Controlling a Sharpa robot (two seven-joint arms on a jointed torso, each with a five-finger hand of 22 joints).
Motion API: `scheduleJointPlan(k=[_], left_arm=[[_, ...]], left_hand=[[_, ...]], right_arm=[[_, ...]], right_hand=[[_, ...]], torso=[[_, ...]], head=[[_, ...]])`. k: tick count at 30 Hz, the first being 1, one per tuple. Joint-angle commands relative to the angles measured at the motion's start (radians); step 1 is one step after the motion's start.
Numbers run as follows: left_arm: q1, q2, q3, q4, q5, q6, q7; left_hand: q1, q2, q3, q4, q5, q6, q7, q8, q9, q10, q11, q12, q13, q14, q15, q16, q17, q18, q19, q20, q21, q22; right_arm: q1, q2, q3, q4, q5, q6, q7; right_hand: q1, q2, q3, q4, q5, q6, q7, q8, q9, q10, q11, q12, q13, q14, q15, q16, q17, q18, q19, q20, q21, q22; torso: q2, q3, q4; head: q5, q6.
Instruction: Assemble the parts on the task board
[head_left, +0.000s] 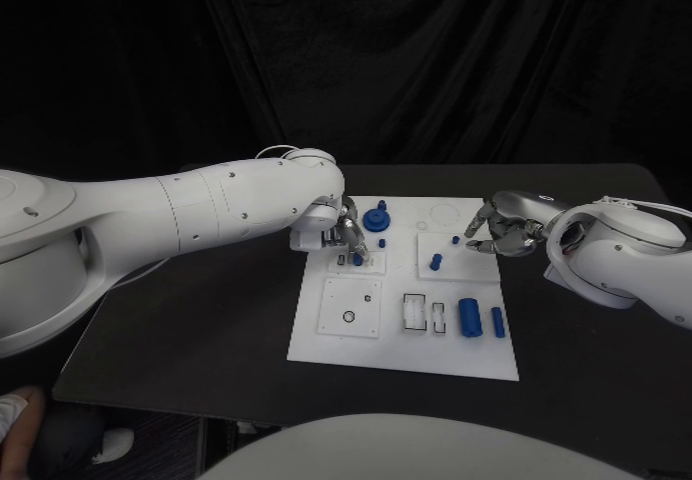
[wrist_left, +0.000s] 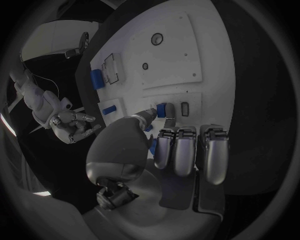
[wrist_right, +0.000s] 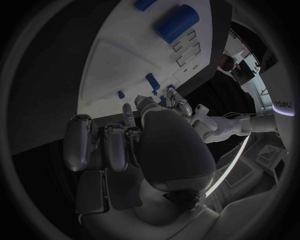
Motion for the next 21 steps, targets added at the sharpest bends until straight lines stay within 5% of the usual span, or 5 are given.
scheduleJointPlan(k=[1, 21], left_arm=[[-0.009, 0.001, -0.002, -0.001, 0.003, -0.015, 0.016], [-0.014, -0.019, -0.002, 0.016, 0.003, -0.018, 0.017]], left_hand=[[-0.013, 0.001, -0.014, 0.006, -0.011, -0.004, 0.006, -0.014, -0.011, 0.105, 0.011, 0.003, 0.263, 0.105, 0.011, 0.003, 0.263, -0.006, 0.104, 0.01, -0.003, 0.263], [-0.066, -0.002, -0.111, 0.057, -0.059, -0.012, 0.027, -0.092, -0.089, 0.105, 0.031, 0.003, 0.263, 0.105, 0.031, 0.003, 0.263, -0.006, 0.104, 0.029, -0.003, 0.263]], right_arm=[[-0.003, -0.001, 0.001, 0.001, -0.002, 0.013, -0.021], [-0.003, -0.003, 0.001, 0.001, -0.002, 0.023, -0.025]], right_hand=[[0.01, 0.001, 0.005, -0.001, 0.004, -0.005, -0.001, -0.003, -0.002, 0.03, 0.007, -0.006, 0.165, 0.072, 0.006, -0.004, 0.113, 0.016, -0.003, 0.006, -0.003, 0.169], [0.009, 0.001, 0.005, -0.001, 0.004, -0.006, -0.001, -0.004, -0.002, 0.029, 0.007, -0.007, 0.163, 0.072, 0.006, -0.005, 0.111, 0.016, -0.003, 0.006, -0.005, 0.169]], torso=[[0.0, 0.0002, 0.0004], [0.0, 0.0, 0.0013]], head=[[-0.001, 0.0], [0.0, 0.0]])
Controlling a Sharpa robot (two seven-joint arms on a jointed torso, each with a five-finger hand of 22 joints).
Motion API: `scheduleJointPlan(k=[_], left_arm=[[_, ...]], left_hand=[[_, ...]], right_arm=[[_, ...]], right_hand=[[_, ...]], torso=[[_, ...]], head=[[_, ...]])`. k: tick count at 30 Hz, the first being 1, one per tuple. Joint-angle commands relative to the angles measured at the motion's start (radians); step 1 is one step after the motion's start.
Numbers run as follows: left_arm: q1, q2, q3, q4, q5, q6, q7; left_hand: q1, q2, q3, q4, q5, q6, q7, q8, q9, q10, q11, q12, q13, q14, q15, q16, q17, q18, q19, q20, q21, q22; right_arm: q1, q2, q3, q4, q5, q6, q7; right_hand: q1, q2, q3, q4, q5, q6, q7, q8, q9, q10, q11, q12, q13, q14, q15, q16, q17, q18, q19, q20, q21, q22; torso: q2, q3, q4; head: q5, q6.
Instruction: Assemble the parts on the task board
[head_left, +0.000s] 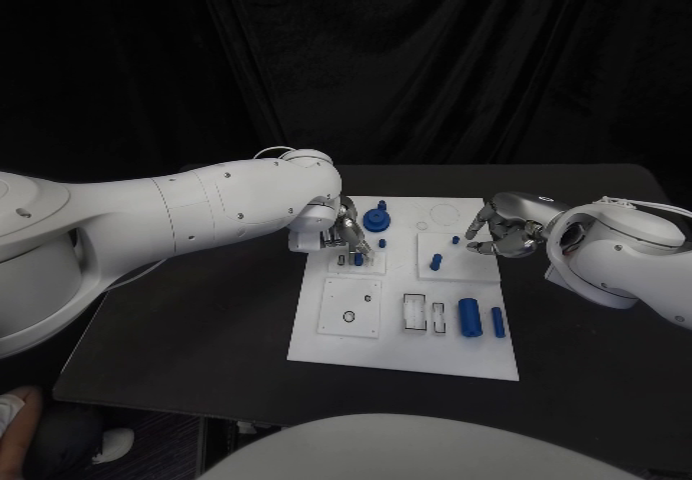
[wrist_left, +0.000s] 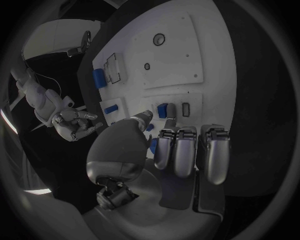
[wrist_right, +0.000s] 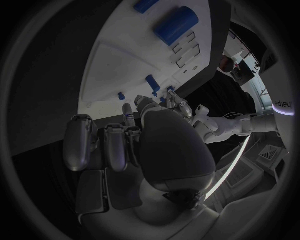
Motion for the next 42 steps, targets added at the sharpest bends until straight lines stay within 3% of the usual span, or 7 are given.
scheduleJointPlan(k=[1, 10, 15, 22, 26, 33, 42], left_arm=[[-0.011, -0.005, -0.006, 0.004, -0.007, -0.009, 0.004], [-0.012, -0.046, -0.006, 0.059, -0.019, -0.101, 0.046], [-0.008, -0.1, -0.004, 0.123, -0.073, -0.167, 0.062], [0.025, -0.18, -0.002, 0.193, -0.096, -0.228, 0.076], [0.046, -0.216, 0.0, 0.215, -0.075, -0.252, 0.097], [0.066, -0.227, 0.001, 0.183, -0.057, -0.214, 0.091], [0.068, -0.182, -0.004, 0.078, -0.064, -0.158, 0.076]], left_hand=[[-0.012, 0.0, -0.012, 0.003, -0.008, 0.001, 0.009, -0.006, -0.005, 0.105, 0.006, 0.003, 0.263, 0.107, 0.008, 0.003, 0.263, -0.006, 0.103, 0.009, -0.003, 0.263], [-0.013, 0.006, -0.037, 0.01, -0.016, 0.028, 0.003, 0.0, -0.01, 0.105, 0.003, 0.003, 0.263, 0.107, 0.006, 0.003, 0.263, -0.006, 0.103, 0.009, -0.003, 0.263], [0.013, 0.01, -0.052, -0.001, 0.044, 0.071, -0.014, 0.033, 0.011, 0.105, -0.012, 0.003, 0.263, 0.107, -0.006, 0.003, 0.263, -0.006, 0.103, -0.003, -0.003, 0.263], [0.024, 0.01, -0.065, 0.0, 0.063, 0.089, -0.024, 0.059, 0.035, 0.105, -0.021, 0.003, 0.263, 0.107, -0.014, 0.003, 0.263, -0.006, 0.103, -0.011, -0.003, 0.263], [0.039, 0.014, -0.081, 0.01, 0.111, 0.092, -0.039, 0.115, 0.103, 0.105, -0.035, 0.003, 0.263, 0.107, -0.027, 0.003, 0.263, -0.006, 0.103, -0.024, -0.003, 0.263], [0.063, 0.018, -0.084, 0.013, 0.145, 0.083, -0.048, 0.149, 0.149, 0.105, -0.043, 0.003, 0.263, 0.107, -0.034, 0.003, 0.263, -0.006, 0.103, -0.031, -0.003, 0.263], [0.08, 0.018, -0.081, 0.009, 0.144, 0.076, -0.049, 0.151, 0.156, 0.105, -0.045, 0.003, 0.263, 0.107, -0.036, 0.003, 0.263, -0.006, 0.103, -0.033, -0.003, 0.263]], right_arm=[[-0.003, -0.002, 0.001, 0.001, -0.002, 0.008, -0.02], [-0.003, -0.011, 0.001, 0.007, -0.002, -0.002, -0.014], [-0.003, -0.021, 0.001, 0.012, -0.002, -0.012, -0.01], [-0.003, -0.033, 0.001, 0.015, -0.002, -0.02, -0.01], [-0.003, -0.032, 0.001, 0.013, -0.002, -0.021, -0.008], [-0.003, -0.029, 0.001, 0.011, -0.002, -0.033, -0.001], [-0.003, -0.026, 0.001, 0.009, 0.002, -0.038, 0.005]], right_hand=[[0.009, 0.001, 0.005, -0.001, 0.004, -0.006, -0.001, -0.004, -0.002, 0.029, 0.007, -0.007, 0.163, 0.072, 0.006, -0.005, 0.111, 0.016, -0.003, 0.006, -0.005, 0.168], [0.009, 0.001, 0.005, -0.001, 0.004, -0.006, -0.001, -0.004, -0.002, 0.029, 0.007, -0.007, 0.163, 0.072, 0.006, -0.005, 0.111, 0.016, -0.003, 0.006, -0.005, 0.168], [0.008, 0.001, 0.006, 0.0, 0.005, -0.008, 0.0, -0.005, -0.002, 0.029, 0.008, -0.007, 0.164, 0.072, 0.007, -0.005, 0.111, 0.016, -0.004, 0.007, -0.006, 0.168], [0.008, 0.001, 0.006, 0.0, 0.006, -0.007, 0.0, -0.004, -0.003, 0.03, 0.008, -0.006, 0.164, 0.072, 0.007, -0.004, 0.112, 0.016, -0.003, 0.007, -0.005, 0.168], [0.008, 0.002, 0.007, 0.001, 0.006, -0.007, 0.0, -0.004, -0.003, 0.029, 0.008, -0.007, 0.164, 0.072, 0.007, -0.004, 0.113, 0.016, -0.003, 0.007, -0.005, 0.168], [0.007, 0.003, 0.008, 0.002, 0.009, -0.005, 0.0, -0.004, -0.003, 0.031, 0.008, -0.005, 0.165, 0.072, 0.007, -0.004, 0.113, 0.016, -0.003, 0.007, -0.006, 0.168], [0.008, 0.004, 0.01, 0.001, 0.014, -0.003, -0.001, -0.003, -0.003, 0.032, 0.007, -0.004, 0.167, 0.072, 0.007, -0.003, 0.114, 0.015, -0.002, 0.007, -0.004, 0.169]], torso=[[0.0, -0.0001, 0.0005], [0.0, -0.0004, 0.0011], [0.0, -0.0004, 0.0004], [0.001, -0.0005, -0.0004], [0.002, -0.0013, 0.001], [0.0, 0.0025, 0.0033], [0.0, -0.0001, 0.0047]], head=[[0.001, 0.0], [-0.001, 0.0], [0.002, 0.0], [0.008, 0.0], [0.006, 0.0], [0.0, 0.0], [0.002, 0.0]])
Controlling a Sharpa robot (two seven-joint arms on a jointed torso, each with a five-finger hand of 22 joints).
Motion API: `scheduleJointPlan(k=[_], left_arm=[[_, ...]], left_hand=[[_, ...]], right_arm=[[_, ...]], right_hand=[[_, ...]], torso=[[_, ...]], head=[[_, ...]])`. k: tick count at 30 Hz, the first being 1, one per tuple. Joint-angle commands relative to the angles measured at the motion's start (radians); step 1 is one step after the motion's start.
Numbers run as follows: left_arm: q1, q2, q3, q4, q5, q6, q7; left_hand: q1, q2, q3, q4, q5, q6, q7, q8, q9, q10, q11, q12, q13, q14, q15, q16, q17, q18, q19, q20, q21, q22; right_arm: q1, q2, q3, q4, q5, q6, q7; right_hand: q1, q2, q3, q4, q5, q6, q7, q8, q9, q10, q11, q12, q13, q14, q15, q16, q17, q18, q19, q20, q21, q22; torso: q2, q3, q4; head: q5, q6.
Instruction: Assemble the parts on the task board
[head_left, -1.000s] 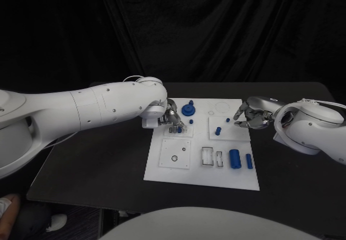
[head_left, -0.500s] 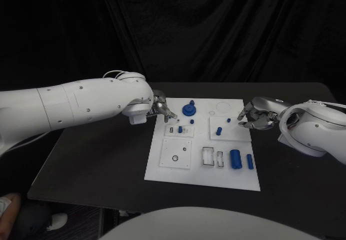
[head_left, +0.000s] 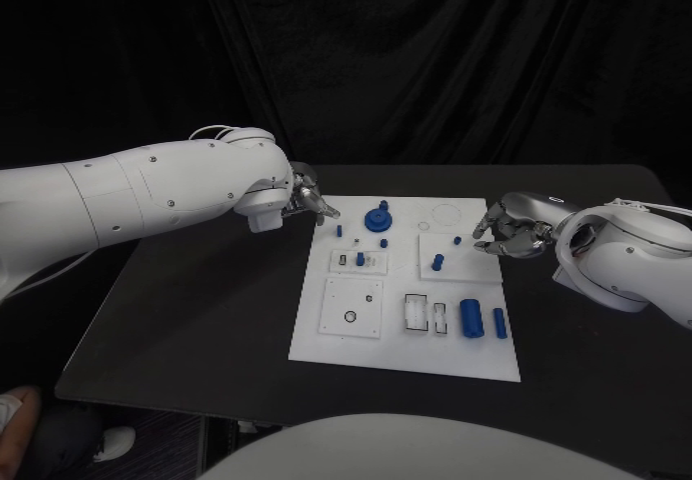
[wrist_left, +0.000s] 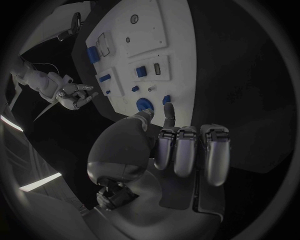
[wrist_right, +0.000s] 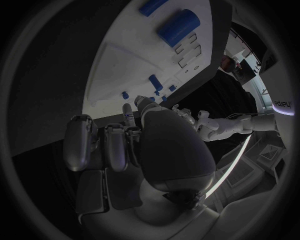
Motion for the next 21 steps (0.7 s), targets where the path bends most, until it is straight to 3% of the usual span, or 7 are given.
scheduleJointPlan(k=[1, 9, 16, 21], left_arm=[[0.002, 0.018, 0.0, -0.032, 0.0, 0.045, 0.007], [-0.006, 0.079, -0.001, -0.124, -0.037, 0.077, 0.015], [-0.017, 0.114, -0.002, -0.175, -0.044, 0.083, 0.032], [-0.021, 0.131, -0.002, -0.198, -0.046, 0.089, 0.038]], left_hand=[[0.014, -0.003, -0.001, -0.005, 0.003, -0.007, -0.003, 0.001, 0.001, 0.105, -0.005, 0.003, 0.263, 0.106, -0.009, 0.003, 0.263, -0.006, 0.105, -0.01, -0.003, 0.263], [0.023, -0.002, 0.0, -0.001, -0.004, -0.025, 0.003, -0.015, -0.007, 0.105, -0.001, 0.003, 0.263, 0.106, -0.007, 0.003, 0.263, -0.006, 0.105, -0.009, -0.003, 0.263], [0.028, -0.002, 0.0, 0.0, -0.008, -0.033, 0.007, -0.027, -0.016, 0.105, 0.002, 0.003, 0.263, 0.106, -0.005, 0.003, 0.263, -0.006, 0.105, -0.007, -0.003, 0.263], [0.031, -0.002, -0.005, 0.009, -0.042, -0.039, 0.016, -0.055, -0.04, 0.105, 0.01, 0.003, 0.263, 0.106, 0.002, 0.003, 0.263, -0.006, 0.105, 0.0, -0.003, 0.263]], right_arm=[[-0.003, 0.001, 0.001, -0.001, 0.003, -0.021, 0.002], [-0.003, 0.005, 0.001, -0.002, 0.01, -0.044, 0.026], [-0.003, 0.005, 0.001, 0.0, 0.011, -0.065, 0.044], [-0.003, 0.005, 0.001, -0.001, 0.011, -0.067, 0.045]], right_hand=[[0.008, 0.004, 0.007, -0.001, 0.006, -0.003, -0.001, -0.003, -0.001, 0.032, 0.007, -0.004, 0.167, 0.072, 0.007, -0.003, 0.114, 0.015, -0.002, 0.007, -0.004, 0.169], [0.01, 0.005, 0.009, -0.002, 0.011, -0.001, -0.002, -0.001, -0.001, 0.034, 0.007, -0.003, 0.169, 0.073, 0.007, -0.001, 0.116, 0.015, -0.001, 0.007, -0.003, 0.17], [0.01, 0.002, 0.012, -0.003, 0.026, 0.006, -0.003, 0.002, -0.001, 0.04, 0.006, 0.002, 0.176, 0.075, 0.005, 0.005, 0.123, 0.013, 0.004, 0.006, 0.008, 0.174], [0.01, 0.001, 0.013, -0.003, 0.031, 0.005, -0.003, 0.002, -0.002, 0.038, 0.005, 0.001, 0.173, 0.075, 0.005, 0.002, 0.12, 0.013, 0.003, 0.006, 0.005, 0.173]], torso=[[0.0, -0.0009, 0.0023], [0.0, -0.0018, 0.001], [0.001, -0.0019, 0.0016], [0.001, -0.0016, -0.0001]], head=[[-0.002, 0.0], [-0.001, 0.0], [-0.003, 0.0], [-0.001, 0.0]])
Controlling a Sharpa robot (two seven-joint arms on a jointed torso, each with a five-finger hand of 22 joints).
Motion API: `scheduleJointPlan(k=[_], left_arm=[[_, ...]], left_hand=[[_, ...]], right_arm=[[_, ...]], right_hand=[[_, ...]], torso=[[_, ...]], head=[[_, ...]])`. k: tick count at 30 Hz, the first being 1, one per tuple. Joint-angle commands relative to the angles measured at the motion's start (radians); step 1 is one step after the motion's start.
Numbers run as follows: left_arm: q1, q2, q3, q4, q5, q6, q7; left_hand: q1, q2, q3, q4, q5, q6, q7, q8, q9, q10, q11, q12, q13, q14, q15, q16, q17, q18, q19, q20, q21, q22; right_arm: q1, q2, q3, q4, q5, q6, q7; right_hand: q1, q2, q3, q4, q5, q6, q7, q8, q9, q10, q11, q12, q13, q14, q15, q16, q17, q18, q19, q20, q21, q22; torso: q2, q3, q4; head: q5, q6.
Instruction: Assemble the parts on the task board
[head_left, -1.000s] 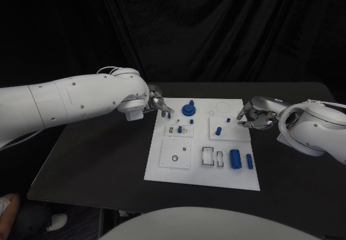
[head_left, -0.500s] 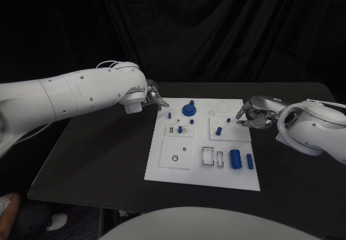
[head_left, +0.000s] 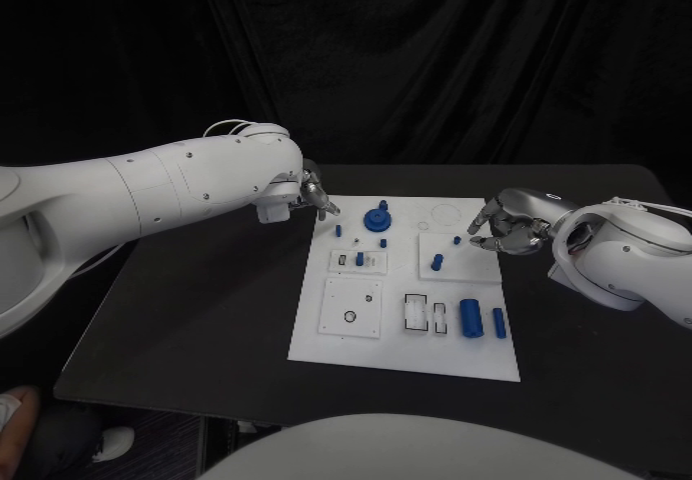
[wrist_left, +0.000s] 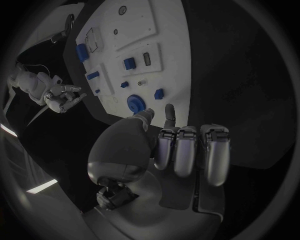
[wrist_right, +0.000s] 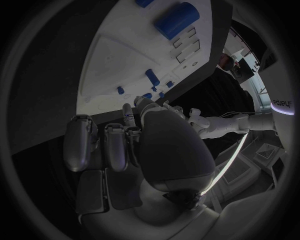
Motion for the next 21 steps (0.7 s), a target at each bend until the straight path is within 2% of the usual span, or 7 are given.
scheduleJointPlan(k=[1, 5, 13, 21], left_arm=[[-0.005, 0.012, 0.001, -0.015, -0.012, 0.024, 0.028], [-0.009, 0.021, 0.001, -0.025, -0.012, 0.025, 0.033], [-0.017, 0.036, 0.001, -0.04, -0.013, 0.029, 0.043], [-0.027, 0.046, 0.001, -0.053, -0.013, 0.043, 0.045]], left_hand=[[0.009, 0.003, -0.003, 0.007, -0.015, -0.005, 0.003, -0.012, -0.011, 0.105, 0.011, 0.003, 0.263, 0.106, 0.003, 0.003, 0.263, -0.006, 0.105, 0.0, -0.003, 0.263], [0.01, 0.003, -0.005, 0.009, -0.02, -0.006, 0.005, -0.019, -0.017, 0.105, 0.013, 0.003, 0.263, 0.106, 0.005, 0.003, 0.263, -0.006, 0.105, 0.002, -0.003, 0.263], [0.015, 0.006, -0.007, 0.012, -0.025, -0.01, 0.011, -0.039, -0.036, 0.105, 0.018, 0.003, 0.263, 0.106, 0.01, 0.003, 0.263, -0.006, 0.105, 0.007, -0.003, 0.263], [0.016, 0.006, -0.008, 0.012, -0.026, -0.01, 0.012, -0.042, -0.039, 0.105, 0.019, 0.003, 0.263, 0.106, 0.011, 0.003, 0.263, -0.006, 0.105, 0.008, -0.003, 0.263]], right_arm=[[-0.003, 0.0, 0.001, 0.0, 0.001, -0.029, 0.014], [-0.003, 0.001, 0.001, 0.0, 0.001, -0.028, 0.013], [-0.003, 0.001, 0.001, 0.0, 0.001, -0.025, 0.01], [-0.003, 0.002, 0.001, 0.0, 0.001, -0.021, 0.007]], right_hand=[[0.005, -0.004, 0.005, 0.0, 0.005, 0.005, -0.003, 0.001, -0.002, 0.037, 0.005, 0.0, 0.173, 0.075, 0.005, 0.001, 0.119, 0.014, 0.002, 0.006, -0.003, 0.173], [0.005, -0.004, 0.005, 0.0, 0.005, 0.005, -0.003, 0.001, -0.002, 0.036, 0.005, 0.0, 0.172, 0.074, 0.005, 0.001, 0.118, 0.014, 0.002, 0.006, -0.005, 0.172], [0.005, -0.004, 0.005, 0.0, 0.006, 0.004, -0.003, 0.001, -0.002, 0.035, 0.005, -0.002, 0.17, 0.074, 0.005, -0.001, 0.115, 0.015, 0.0, 0.006, -0.008, 0.171], [0.005, -0.004, 0.005, 0.0, 0.006, 0.004, -0.003, 0.001, -0.002, 0.035, 0.005, -0.002, 0.17, 0.074, 0.005, -0.001, 0.115, 0.015, 0.0, 0.006, -0.008, 0.171]], torso=[[0.001, 0.0, -0.0012], [0.001, -0.0007, -0.001], [0.0, 0.0004, 0.0007], [0.0, 0.0009, 0.0008]], head=[[0.002, 0.0], [0.001, 0.0], [-0.004, 0.0], [-0.006, 0.0]])
